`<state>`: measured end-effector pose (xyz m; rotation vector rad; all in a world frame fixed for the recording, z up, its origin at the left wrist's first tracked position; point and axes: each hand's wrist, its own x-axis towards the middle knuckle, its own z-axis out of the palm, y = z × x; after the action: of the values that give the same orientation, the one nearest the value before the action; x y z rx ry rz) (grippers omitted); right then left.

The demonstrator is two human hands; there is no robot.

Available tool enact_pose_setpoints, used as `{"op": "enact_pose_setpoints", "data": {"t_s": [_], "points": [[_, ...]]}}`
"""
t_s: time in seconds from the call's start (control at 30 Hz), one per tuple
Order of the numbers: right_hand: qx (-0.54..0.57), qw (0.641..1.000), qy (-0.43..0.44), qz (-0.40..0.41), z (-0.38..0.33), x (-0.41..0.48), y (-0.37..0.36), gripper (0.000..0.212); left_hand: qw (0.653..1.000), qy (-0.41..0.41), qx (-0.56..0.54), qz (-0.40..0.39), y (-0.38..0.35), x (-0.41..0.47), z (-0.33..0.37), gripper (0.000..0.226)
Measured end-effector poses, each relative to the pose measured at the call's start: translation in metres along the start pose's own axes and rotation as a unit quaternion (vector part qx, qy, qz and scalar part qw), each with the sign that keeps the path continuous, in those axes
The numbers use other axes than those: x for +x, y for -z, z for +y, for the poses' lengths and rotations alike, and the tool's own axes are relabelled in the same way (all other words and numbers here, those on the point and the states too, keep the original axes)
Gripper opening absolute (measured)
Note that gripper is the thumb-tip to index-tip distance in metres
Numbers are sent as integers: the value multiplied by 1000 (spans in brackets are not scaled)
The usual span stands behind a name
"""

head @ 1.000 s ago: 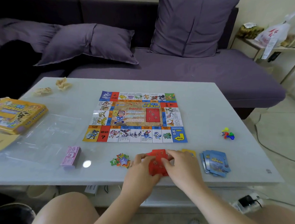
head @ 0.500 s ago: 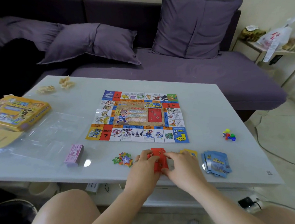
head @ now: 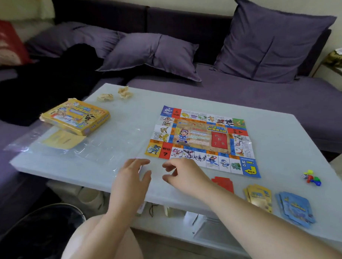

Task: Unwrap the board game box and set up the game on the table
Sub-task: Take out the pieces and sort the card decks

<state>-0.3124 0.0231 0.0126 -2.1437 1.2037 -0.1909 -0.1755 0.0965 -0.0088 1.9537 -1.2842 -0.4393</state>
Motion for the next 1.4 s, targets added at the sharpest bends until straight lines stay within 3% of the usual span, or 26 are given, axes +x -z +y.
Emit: {"op": "enact_pose_setpoints", "data": {"t_s": [0.2,0.3,0.33,0.47,0.6,0.8,0.87,1.0,1.1,1.4], "points": [[11,998,-43,-40,-44,55,-23,49,998,51,-17,23,24,1,-33,16],[-15,995,-70,-75,-52,75,-26,11,999,43,9,-16,22,2,-39,29],[-24,993,-78,-87,-55,80,-27,25,998,38,27,-34,21,3,-41,34],[-56,986,-95,-129,-66,92,-30,30,994,16,82,-73,15,7,-47,41],[-137,970,-90,-181,-73,103,-35,12,987,43,114,-107,13,10,-53,40],[-290,930,-48,-221,-86,110,-41,23,976,47,149,-149,16,9,-53,52],[-281,929,-59,-234,-85,115,-41,13,972,37,174,-154,16,8,-54,55],[-213,940,-96,-250,-83,124,-40,29,966,20,202,-161,16,4,-57,64],[-195,938,-112,-262,-83,125,-42,21,965,9,202,-164,18,1,-58,70],[-175,949,-93,-244,-84,115,-43,25,962,6,214,-168,19,-2,-58,65]]}}
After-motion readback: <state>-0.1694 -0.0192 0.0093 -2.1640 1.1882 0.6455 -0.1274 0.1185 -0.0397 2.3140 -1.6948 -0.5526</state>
